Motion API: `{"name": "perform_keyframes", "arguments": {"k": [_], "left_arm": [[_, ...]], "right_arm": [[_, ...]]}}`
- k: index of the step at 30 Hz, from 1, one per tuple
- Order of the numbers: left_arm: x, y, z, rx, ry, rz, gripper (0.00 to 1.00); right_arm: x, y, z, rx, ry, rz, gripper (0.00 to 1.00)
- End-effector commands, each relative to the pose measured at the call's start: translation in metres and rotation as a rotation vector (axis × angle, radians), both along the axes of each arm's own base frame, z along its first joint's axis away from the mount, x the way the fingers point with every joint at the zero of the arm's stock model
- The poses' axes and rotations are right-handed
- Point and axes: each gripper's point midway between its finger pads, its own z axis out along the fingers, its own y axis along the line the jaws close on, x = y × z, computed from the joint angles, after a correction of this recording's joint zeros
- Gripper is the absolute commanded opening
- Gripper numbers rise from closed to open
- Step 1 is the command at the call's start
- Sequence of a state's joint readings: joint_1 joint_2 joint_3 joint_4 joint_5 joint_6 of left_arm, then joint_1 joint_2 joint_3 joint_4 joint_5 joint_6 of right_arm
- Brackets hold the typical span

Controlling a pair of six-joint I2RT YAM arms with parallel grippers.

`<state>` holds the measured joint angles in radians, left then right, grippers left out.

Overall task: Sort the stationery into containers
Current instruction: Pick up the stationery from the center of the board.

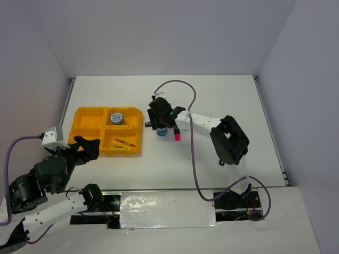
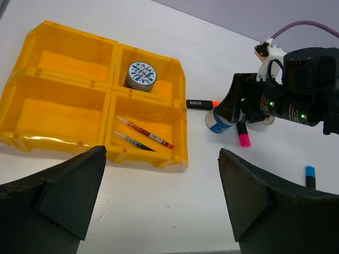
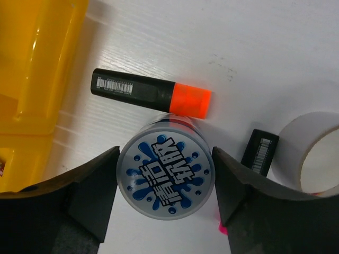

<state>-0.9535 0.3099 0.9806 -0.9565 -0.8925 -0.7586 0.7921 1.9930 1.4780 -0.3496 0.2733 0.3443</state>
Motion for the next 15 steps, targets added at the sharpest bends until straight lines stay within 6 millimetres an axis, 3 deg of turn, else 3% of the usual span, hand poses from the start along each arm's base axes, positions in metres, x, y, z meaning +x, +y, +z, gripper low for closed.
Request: {"name": "perform_keyframes", "arguments": {"k": [1, 4, 5, 7, 11, 15], "left_arm": [[0.004, -0.005, 0.007, -0.005, -0.022, -0.009, 0.99], [0.004, -0.006, 0.007, -0.004, -0.023, -0.012, 0.99], [0.004, -0.006, 0.007, -0.003, -0.022, -0.011, 0.99], [0.004, -0.006, 0.007, -0.003, -0.022, -0.011, 0.99], [0.004, -0.006, 0.007, -0.003, -0.022, -0.013, 0.99], [0.004, -0.005, 0.007, -0.005, -0.023, -0.011, 0.99]], "right_arm": [[0.007, 0.005, 0.005, 0.027, -0.031, 0.015, 0.65], [0.005, 0.009, 0.009, 0.050, -0.039, 0.045, 0.49], [0.003, 0.008, 0.010, 0.048, -0.034, 0.051, 0.38], [-0.002, 0.008, 0.013, 0.051, -0.024, 0.056, 0.30], [-0.018, 0.006, 0.041, 0.112, -0.049, 0.062, 0.26], [-0.028, 0.023, 0.069, 0.229, -0.074, 0.115, 0.23]]}}
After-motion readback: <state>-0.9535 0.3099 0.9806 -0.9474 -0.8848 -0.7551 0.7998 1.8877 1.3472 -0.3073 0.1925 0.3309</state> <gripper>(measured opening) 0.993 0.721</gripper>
